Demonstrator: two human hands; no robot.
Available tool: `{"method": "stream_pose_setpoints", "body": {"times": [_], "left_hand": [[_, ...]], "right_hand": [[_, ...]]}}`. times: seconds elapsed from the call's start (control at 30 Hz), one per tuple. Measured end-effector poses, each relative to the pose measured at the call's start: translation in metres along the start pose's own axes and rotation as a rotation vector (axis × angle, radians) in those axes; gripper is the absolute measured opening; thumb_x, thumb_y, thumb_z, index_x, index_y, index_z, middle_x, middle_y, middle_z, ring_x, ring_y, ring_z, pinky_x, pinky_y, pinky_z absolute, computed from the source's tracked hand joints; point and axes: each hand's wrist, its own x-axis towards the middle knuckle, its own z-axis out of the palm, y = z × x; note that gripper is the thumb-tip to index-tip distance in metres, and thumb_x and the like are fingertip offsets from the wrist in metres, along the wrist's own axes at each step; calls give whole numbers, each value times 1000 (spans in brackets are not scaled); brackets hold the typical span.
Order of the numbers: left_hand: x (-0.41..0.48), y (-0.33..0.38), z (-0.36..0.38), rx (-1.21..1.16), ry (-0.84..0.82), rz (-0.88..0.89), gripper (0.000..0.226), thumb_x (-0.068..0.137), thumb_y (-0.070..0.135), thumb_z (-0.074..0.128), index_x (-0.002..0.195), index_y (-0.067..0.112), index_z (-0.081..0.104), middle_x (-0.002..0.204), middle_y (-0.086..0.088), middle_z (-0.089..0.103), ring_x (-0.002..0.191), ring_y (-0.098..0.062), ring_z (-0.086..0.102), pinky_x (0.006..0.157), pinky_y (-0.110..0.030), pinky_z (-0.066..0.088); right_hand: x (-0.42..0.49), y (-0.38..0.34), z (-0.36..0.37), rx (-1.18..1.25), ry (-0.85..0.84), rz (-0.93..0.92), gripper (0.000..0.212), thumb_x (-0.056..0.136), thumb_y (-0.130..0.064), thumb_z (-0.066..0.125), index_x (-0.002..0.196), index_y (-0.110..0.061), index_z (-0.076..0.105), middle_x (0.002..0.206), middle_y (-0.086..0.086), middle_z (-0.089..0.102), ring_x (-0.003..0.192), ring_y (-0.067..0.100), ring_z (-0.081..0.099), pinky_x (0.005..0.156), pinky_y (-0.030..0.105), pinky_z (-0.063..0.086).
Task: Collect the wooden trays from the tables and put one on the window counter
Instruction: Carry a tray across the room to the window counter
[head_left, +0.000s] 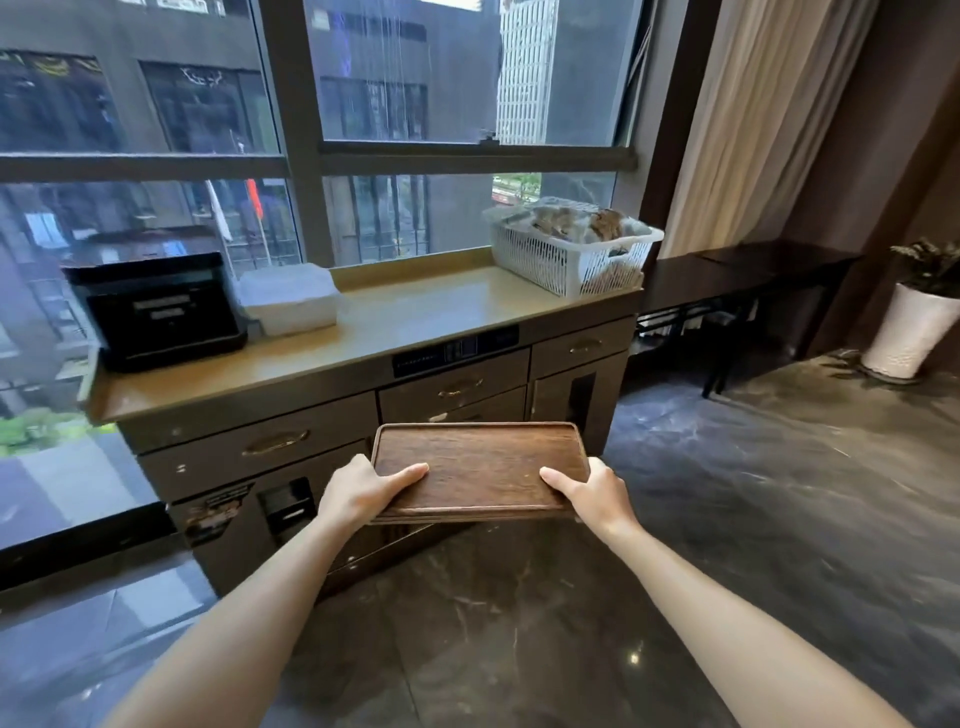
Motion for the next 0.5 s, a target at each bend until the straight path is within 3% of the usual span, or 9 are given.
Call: {"method": "stream_pose_setpoints", "body": {"times": [0.07, 0.23, 0.37, 0.5], "left_hand": [[41, 17, 11, 4, 3, -9, 81, 63, 72, 62, 108, 5, 57, 113, -12, 64, 105, -29, 59, 88, -38, 50], [148, 51, 45, 3, 32, -62, 81, 62, 72, 63, 106, 4, 57, 113, -13, 64, 105, -30, 59, 86, -37, 48], [237, 86, 67, -10, 60, -121, 82, 63, 72, 61, 107, 3, 57, 115, -13, 64, 107, -31, 58, 83, -35, 46], [315, 126, 78, -38, 95, -161, 76, 64, 71, 63, 102, 5, 58, 111, -12, 66, 104, -30, 59, 83, -35, 46]], "right_hand": [[51, -2, 1, -9, -14, 0, 59, 79, -47, 66, 122, -8, 54, 120, 8, 63, 104, 23, 61, 77, 29, 51], [181, 0, 14, -6, -79, 0, 61, 79, -46, 66, 124, -7, 52, 121, 9, 62, 107, 25, 60, 87, 36, 55], [294, -6, 21, -19, -128, -15, 62, 78, -47, 67, 122, -7, 53, 121, 9, 62, 108, 25, 59, 85, 32, 51], [401, -30, 20, -32, -202, -35, 58, 77, -46, 69, 118, -7, 54, 117, 9, 62, 99, 23, 59, 83, 36, 54]]}}
